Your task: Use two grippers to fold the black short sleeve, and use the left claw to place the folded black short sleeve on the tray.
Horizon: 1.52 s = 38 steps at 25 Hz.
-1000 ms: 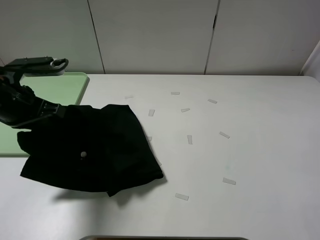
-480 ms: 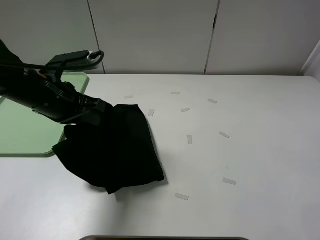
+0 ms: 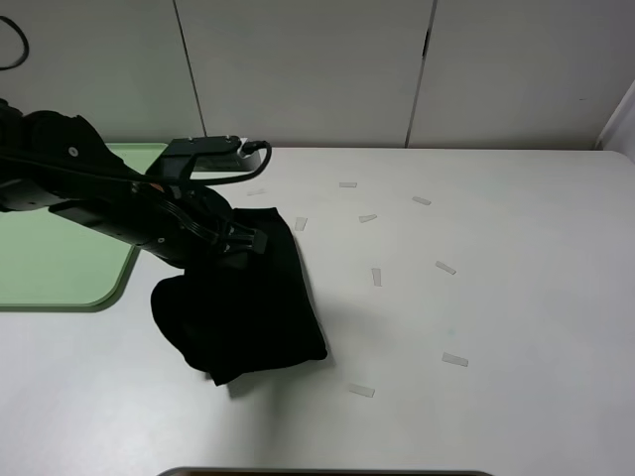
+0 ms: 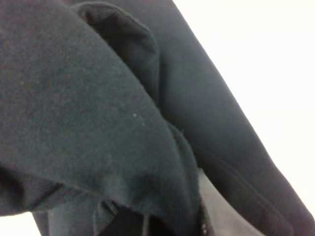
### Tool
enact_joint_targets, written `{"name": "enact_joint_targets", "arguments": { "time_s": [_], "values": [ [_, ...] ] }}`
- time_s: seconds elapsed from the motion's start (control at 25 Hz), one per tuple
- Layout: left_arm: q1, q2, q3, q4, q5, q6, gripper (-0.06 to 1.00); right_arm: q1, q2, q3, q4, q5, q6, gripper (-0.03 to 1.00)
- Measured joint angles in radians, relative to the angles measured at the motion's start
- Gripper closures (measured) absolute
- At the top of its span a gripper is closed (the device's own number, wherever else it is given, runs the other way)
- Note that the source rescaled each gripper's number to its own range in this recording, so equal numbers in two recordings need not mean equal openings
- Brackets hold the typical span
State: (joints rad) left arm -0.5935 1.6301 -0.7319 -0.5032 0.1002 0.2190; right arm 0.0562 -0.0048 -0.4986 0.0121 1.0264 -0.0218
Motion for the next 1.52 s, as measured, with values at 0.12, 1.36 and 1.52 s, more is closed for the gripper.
{"name": "enact_joint_targets", "arguments": {
  "time_s": [0.12,1.36,1.52],
  "values": [
    [-0.053,0.004,0.000,0.000,-0.069,0.000,0.82,0.000,0.000,0.000,0.000,0.000,0.000,-0.02],
    [-0.410,0.264,-0.019,0.280,-0.443,-0.076,0.33,0.000,0.000,0.000,0.000,0.000,0.000,-0.02],
    [-0.415,0.273,-0.030,0.281,-0.449,-0.091,0.33,0.000,0.000,0.000,0.000,0.000,0.000,-0.02]
  ]
}}
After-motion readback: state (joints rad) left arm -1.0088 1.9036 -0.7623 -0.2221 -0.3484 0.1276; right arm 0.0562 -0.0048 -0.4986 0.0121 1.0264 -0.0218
